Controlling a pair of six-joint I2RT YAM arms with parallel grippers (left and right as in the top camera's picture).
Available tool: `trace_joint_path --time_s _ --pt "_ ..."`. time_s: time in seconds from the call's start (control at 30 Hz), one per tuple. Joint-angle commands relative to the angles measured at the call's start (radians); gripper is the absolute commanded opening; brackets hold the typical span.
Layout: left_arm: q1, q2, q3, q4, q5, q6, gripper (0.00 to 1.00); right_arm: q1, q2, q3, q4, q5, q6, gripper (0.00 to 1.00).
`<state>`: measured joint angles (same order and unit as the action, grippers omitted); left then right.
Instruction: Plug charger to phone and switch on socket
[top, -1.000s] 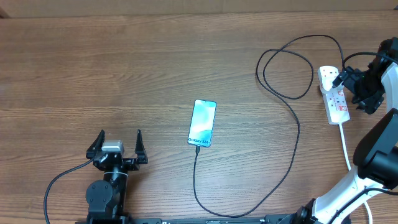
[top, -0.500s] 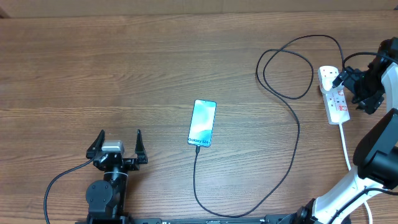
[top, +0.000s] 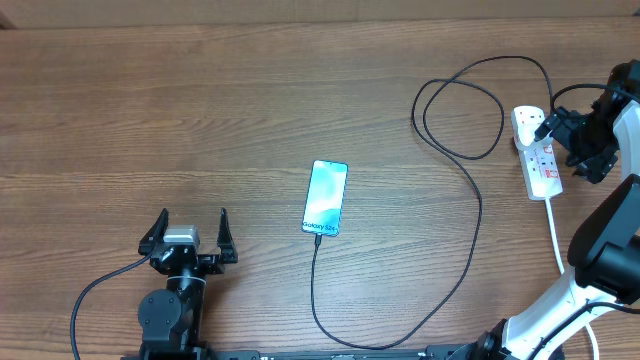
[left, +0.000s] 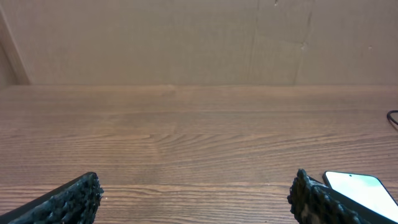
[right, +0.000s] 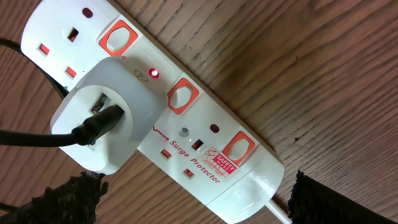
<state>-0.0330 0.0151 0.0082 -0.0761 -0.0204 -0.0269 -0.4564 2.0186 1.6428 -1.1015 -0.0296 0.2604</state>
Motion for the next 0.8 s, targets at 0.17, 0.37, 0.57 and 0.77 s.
trace_joint_path --time_s 0.17,0.37,0.57,0.77 --pt "0.000 -0.009 -0.003 0.002 -0.013 0.005 1.00 0.031 -0.181 0.019 0.000 -0.002 -0.007 1.00" --pt "0.000 -0.009 -0.003 0.002 -0.013 0.005 0.99 0.040 -0.365 0.019 0.000 -0.002 -0.007 1.00" --pt "0.000 -0.009 -0.003 0.002 -0.013 0.005 1.00 0.040 -0.573 0.019 0.000 -0.002 -0.007 1.00" --pt "0.000 -0.009 -0.003 0.002 -0.013 0.005 1.00 0.040 -0.749 0.019 0.000 -0.002 -0.007 1.00"
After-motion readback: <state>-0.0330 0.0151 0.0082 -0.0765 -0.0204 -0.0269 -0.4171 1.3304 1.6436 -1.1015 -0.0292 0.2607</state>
